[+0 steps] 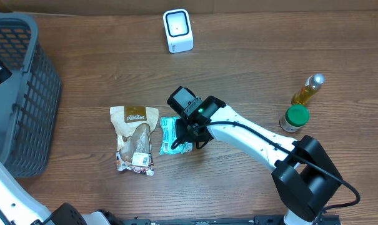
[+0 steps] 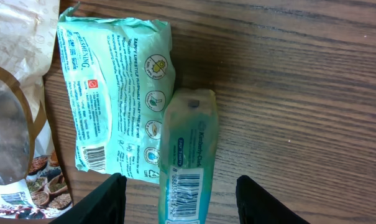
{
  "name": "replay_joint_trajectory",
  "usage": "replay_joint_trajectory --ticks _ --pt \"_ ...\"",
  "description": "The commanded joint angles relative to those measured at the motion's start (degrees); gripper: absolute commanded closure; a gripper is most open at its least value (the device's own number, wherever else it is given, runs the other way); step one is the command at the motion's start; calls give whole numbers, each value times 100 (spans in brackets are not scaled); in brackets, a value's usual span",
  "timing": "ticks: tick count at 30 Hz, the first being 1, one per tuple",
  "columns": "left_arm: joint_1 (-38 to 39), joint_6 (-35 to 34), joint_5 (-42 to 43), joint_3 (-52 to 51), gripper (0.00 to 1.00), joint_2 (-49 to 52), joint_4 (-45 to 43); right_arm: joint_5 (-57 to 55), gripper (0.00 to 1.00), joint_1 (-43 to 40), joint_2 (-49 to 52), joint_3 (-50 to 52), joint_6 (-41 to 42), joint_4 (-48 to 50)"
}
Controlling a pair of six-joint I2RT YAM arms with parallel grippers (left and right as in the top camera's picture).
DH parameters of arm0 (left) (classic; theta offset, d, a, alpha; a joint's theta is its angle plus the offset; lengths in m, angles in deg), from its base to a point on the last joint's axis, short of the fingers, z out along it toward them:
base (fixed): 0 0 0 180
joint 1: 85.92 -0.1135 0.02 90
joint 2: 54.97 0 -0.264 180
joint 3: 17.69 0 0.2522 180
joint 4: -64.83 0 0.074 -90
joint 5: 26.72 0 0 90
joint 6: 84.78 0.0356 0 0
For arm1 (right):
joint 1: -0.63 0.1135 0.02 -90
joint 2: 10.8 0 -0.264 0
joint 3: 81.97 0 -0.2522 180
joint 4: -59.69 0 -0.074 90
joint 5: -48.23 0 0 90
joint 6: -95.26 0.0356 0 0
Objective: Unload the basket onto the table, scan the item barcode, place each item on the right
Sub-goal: 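Lower the right gripper onto the small teal packet and close it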
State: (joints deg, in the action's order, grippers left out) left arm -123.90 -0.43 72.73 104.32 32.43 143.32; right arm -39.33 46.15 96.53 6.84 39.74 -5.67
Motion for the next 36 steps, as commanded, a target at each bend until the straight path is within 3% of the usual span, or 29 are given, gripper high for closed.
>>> replay_joint_trajectory --ticks 1,6,13,24,36 --pt "13 -37 66 -33 0 24 -22 -87 46 17 7 138 7 61" --pt "11 -37 66 -33 1 24 -20 -90 46 17 7 468 2 450" --pt "13 -37 66 -33 0 24 -20 -87 64 17 7 522 2 586" --pt "11 -37 66 -33 0 24 -22 -260 75 4 4 507 -44 568" --pt "11 -37 66 -33 0 24 -20 -688 84 -262 4 -251 -605 -223"
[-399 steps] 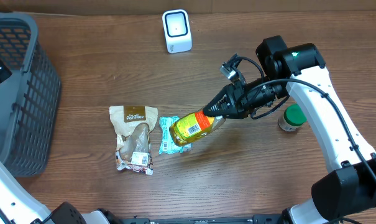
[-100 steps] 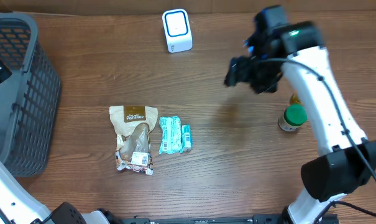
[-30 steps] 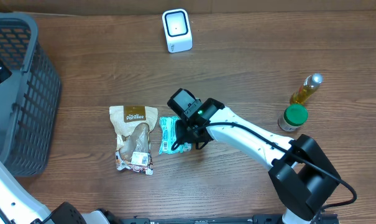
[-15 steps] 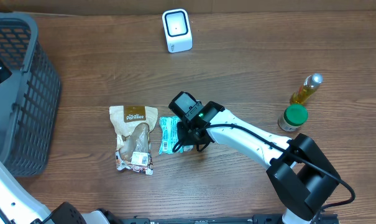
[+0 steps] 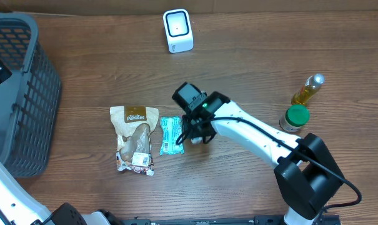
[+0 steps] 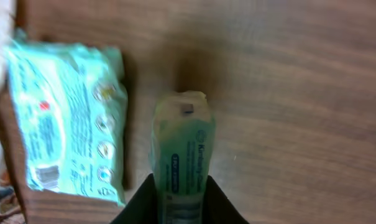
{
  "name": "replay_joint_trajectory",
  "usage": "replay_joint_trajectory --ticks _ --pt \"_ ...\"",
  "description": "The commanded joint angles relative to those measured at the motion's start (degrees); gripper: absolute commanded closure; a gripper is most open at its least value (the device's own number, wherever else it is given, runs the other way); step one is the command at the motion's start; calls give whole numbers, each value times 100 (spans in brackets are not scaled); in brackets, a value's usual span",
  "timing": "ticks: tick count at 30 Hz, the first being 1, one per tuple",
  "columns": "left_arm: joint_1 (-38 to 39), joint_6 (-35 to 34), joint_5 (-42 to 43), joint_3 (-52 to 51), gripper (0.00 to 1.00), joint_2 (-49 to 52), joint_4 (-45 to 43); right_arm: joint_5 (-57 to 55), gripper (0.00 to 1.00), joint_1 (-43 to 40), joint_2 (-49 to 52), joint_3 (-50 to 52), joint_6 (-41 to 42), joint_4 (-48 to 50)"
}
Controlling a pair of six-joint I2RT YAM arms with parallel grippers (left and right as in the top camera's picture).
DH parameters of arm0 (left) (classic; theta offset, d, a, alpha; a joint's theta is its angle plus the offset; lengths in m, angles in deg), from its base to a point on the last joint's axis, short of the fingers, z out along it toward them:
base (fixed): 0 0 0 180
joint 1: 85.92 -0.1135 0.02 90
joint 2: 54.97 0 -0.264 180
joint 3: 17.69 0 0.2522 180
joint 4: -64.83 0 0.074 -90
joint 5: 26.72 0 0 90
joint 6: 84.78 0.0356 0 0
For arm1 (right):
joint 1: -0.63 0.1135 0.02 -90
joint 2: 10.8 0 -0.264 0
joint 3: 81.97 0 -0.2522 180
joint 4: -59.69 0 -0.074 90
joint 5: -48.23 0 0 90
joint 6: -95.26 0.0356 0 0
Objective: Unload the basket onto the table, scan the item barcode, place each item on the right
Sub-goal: 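Lower the right gripper onto the small teal packet and close it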
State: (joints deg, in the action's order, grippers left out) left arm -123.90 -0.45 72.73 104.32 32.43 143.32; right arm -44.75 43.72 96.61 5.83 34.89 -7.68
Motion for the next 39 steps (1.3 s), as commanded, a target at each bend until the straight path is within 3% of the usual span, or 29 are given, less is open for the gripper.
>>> replay_joint_trajectory --ticks 1,9,15,31,32,34,39 --pt "11 -35 66 -33 0 24 -22 -149 85 -20 -4 -151 -120 -52" --pt "11 -35 66 -33 0 24 -20 -566 84 -20 -4 -131 -101 -131" --pt "11 -35 66 -33 0 24 -20 -979 83 -22 -4 11 350 -107" --pt "11 -35 66 -33 0 24 -22 -1003 77 -20 -2 232 361 35" --pt "11 -35 66 -33 0 24 -22 -1003 76 -20 -2 232 361 37" --pt "11 -35 66 -33 1 24 -22 -1003 63 -20 -2 232 361 42" --pt "11 -35 66 -33 0 24 -22 -1003 59 -20 -2 232 361 76"
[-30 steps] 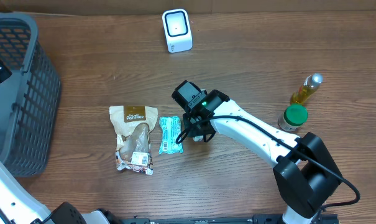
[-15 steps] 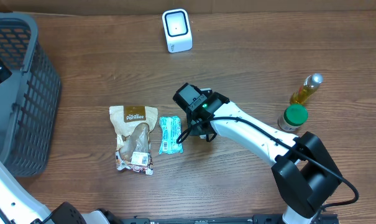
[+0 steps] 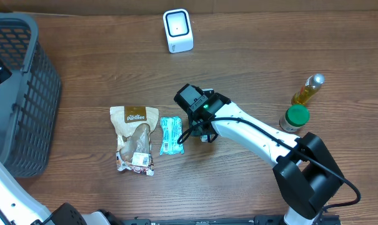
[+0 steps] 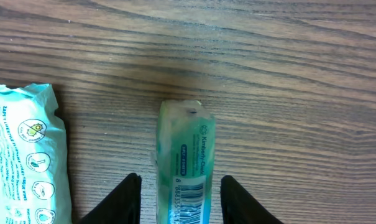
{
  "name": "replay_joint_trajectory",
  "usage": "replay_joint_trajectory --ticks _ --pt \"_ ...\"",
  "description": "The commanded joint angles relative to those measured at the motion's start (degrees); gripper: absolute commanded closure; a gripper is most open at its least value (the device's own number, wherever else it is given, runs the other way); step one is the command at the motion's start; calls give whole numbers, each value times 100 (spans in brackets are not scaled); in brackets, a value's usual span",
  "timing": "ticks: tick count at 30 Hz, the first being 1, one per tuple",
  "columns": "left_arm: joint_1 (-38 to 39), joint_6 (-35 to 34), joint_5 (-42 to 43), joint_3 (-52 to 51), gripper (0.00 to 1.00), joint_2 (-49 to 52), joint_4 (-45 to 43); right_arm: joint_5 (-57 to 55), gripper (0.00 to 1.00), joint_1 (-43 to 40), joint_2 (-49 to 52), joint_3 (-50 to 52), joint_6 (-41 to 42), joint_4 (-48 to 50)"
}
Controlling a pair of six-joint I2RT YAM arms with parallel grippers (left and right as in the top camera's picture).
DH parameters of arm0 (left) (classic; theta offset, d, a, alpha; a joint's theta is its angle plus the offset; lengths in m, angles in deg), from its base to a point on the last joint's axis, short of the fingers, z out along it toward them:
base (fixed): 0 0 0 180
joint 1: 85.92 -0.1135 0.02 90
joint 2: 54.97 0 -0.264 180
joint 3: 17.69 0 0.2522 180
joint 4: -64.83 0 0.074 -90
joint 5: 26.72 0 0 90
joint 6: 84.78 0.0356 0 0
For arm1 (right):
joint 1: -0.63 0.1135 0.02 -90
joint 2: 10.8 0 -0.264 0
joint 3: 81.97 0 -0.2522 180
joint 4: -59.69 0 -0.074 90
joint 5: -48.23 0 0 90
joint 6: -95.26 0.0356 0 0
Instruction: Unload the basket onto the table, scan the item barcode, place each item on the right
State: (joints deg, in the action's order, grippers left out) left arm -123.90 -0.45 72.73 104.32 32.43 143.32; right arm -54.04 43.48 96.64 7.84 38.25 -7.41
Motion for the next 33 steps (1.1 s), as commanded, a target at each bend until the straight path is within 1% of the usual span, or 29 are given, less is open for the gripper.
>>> replay_joint_trajectory --ticks 1,5,10,14,17,18,20,22,25,33 --pt "11 -35 66 -33 0 24 -20 -76 57 4 -4 31 24 76" --pt "11 -35 66 -33 0 24 -20 -72 56 -76 -7 -28 2 376" --pt "11 -35 66 -33 1 24 -22 -59 55 -398 -7 -409 2 155" --pt "11 -35 66 -33 0 24 -22 -2 57 -752 -7 -437 2 105" --pt "11 -35 66 -33 0 24 -22 251 66 -990 -7 -433 2 -2" --pt "13 -35 66 -33 0 24 -20 284 71 -1038 -7 -428 2 -48" --pt "13 -35 66 -33 0 24 -20 291 86 -1141 -7 -420 2 -205" --pt "11 -35 66 -33 1 24 -20 293 95 -1191 -7 -411 4 -358" --pt "11 -35 66 -33 0 24 -20 391 96 -1198 -7 -302 2 -424" --pt "11 -35 66 -33 0 24 -22 1259 96 -1062 -7 201 0 -153"
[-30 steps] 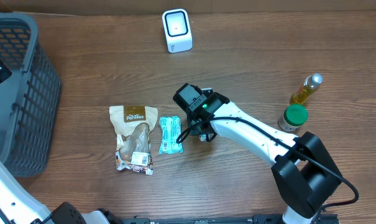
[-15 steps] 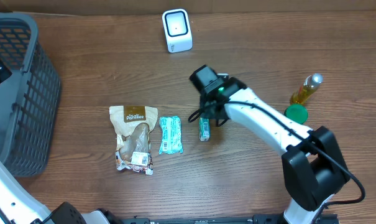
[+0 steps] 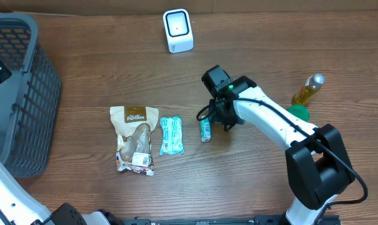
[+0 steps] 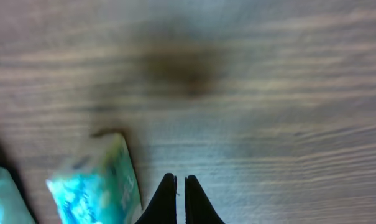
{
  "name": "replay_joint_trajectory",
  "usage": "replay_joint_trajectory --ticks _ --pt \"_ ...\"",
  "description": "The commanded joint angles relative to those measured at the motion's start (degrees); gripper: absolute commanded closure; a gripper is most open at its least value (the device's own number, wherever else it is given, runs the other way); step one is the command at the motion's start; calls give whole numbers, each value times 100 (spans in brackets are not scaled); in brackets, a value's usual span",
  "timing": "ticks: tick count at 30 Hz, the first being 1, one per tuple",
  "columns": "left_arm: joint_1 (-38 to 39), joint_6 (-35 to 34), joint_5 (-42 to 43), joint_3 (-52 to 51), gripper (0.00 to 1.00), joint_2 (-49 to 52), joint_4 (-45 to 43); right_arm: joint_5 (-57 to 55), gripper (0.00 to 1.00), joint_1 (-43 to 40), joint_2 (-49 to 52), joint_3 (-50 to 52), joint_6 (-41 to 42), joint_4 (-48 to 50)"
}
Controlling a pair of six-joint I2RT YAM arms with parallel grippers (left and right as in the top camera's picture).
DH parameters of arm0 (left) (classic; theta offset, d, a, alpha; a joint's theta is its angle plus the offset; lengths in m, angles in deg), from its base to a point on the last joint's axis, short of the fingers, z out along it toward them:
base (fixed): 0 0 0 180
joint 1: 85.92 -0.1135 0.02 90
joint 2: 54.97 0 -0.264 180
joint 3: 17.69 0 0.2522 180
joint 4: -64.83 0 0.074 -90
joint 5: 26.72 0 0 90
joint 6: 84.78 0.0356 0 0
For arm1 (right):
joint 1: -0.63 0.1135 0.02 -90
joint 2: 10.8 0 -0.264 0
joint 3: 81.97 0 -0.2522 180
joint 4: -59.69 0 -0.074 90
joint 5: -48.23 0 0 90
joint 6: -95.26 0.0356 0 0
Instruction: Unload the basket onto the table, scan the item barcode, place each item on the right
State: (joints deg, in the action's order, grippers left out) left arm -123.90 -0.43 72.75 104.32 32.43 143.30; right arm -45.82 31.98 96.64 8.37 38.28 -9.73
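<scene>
A small teal tissue pack (image 3: 205,130) lies on the wooden table, apart from the larger teal wipes pack (image 3: 171,135). My right gripper (image 3: 215,120) hovers just right of it and slightly behind. The blurred right wrist view shows the gripper (image 4: 180,198) shut with nothing between its fingers, and the small pack (image 4: 97,186) lies to their left. The white barcode scanner (image 3: 178,30) stands at the back of the table. My left gripper is out of view.
A brown snack bag (image 3: 135,139) lies left of the wipes pack. A grey basket (image 3: 26,94) fills the left edge. At the right stand a yellow bottle (image 3: 307,89) and a green-lidded jar (image 3: 299,112), which my right arm partly covers.
My right gripper was open astride the small pack. It is now shut and empty, further right and back. The small pack lies further right, clear of the wipes pack.
At first my right gripper hung open over the small pack, which lay against the wipes pack. Then it was shut on the small pack. Then it stood open around the pack, away from the wipes. Now it is shut on nothing beside the pack.
</scene>
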Motion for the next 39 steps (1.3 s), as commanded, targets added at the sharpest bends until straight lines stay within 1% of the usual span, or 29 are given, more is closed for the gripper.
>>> replay_joint_trajectory --ticks 1,16,30,31,34,36,39 --pt "11 -37 63 -33 0 24 -17 542 96 116 -7 208 -2 138" --pt "11 -37 63 -33 0 24 -17 1187 96 291 -7 321 -24 269" --pt "11 -37 63 -33 1 24 -20 1161 95 400 -7 321 -48 393" --pt "13 -37 63 -33 0 24 -20 1158 91 400 -7 321 -48 431" --pt "11 -37 63 -33 1 24 -20 1174 87 400 -7 321 -205 579" --pt "11 -37 63 -33 0 24 -17 1189 79 400 -7 321 -350 682" --pt "11 -37 63 -33 0 24 -17 1252 78 393 -7 321 -348 761"
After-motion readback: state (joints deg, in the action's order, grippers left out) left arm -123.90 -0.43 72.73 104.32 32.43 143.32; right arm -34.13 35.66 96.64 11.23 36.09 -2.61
